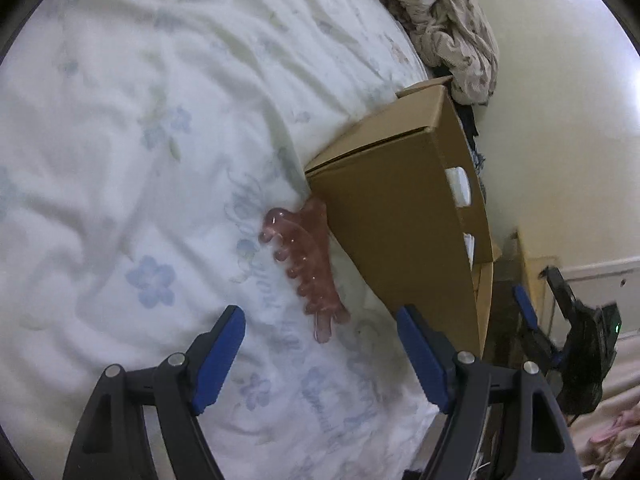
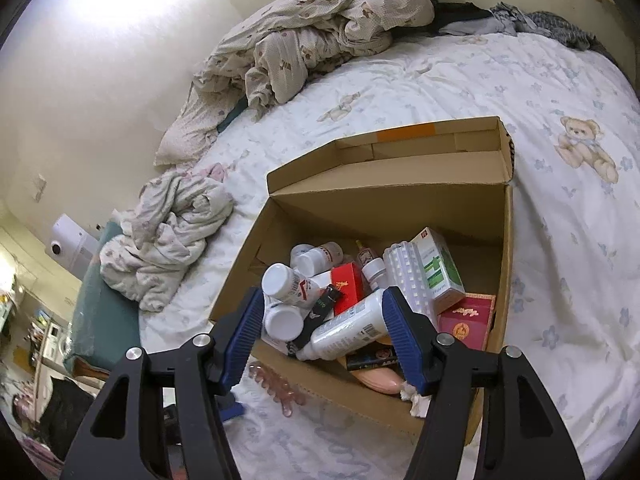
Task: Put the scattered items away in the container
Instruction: 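Lower both white jars into the cardboard box and open both grippers, then grasp the pink translucent hand-shaped object with the left gripper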
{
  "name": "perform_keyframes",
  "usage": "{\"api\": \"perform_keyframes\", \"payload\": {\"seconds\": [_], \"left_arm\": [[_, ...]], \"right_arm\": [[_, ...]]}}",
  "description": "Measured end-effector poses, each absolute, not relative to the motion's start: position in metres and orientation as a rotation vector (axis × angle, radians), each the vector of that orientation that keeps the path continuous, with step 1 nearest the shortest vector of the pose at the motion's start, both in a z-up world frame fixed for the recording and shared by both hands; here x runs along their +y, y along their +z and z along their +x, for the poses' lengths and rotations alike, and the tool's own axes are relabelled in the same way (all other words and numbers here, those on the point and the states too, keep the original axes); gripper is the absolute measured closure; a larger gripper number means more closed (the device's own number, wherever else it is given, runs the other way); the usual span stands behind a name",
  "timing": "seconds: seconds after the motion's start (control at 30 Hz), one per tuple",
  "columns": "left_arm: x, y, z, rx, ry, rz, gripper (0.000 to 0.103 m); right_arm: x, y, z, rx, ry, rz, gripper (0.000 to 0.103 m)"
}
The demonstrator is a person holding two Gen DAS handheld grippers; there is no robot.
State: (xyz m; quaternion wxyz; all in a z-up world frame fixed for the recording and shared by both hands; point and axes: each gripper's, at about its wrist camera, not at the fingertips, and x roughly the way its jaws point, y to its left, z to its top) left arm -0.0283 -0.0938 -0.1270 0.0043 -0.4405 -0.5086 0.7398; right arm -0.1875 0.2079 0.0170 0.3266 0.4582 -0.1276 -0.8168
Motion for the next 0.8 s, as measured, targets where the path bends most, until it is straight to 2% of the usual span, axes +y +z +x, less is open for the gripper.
{"api": "perform_keyframes", "payload": {"seconds": [0.13, 0.4, 0.57, 0.67, 0.8], "left_arm": [[-0.089, -0.134, -0.039, -1.619, 2.341, -1.339, 0.024], [-0.057, -0.125, -0.081, -1.363, 2.462, -1.463, 0.024], [-0.025, -0.115, -0.097, -1.114, 2.645, -1.612, 0.024], [-0.007, -0.11, -0.099, -0.866, 2.817, -1.779, 0.064], [-0.003, -0.103, -0.097, -0.794, 2.833, -1.782, 0.07]], "right_arm": [[0.211, 0.014, -0.19, -0.363, -2.127, 1.219, 0.035], [0.207, 0.004, -0.197, -0.354, -2.144, 1.265, 0.035], [0.212, 0.002, -0.199, -0.371, -2.149, 1.281, 0.035], [0.216, 0.006, -0.198, -0.379, -2.172, 1.267, 0.035], [0.231, 0.013, -0.2, -0.434, -2.225, 1.243, 0.035]]}}
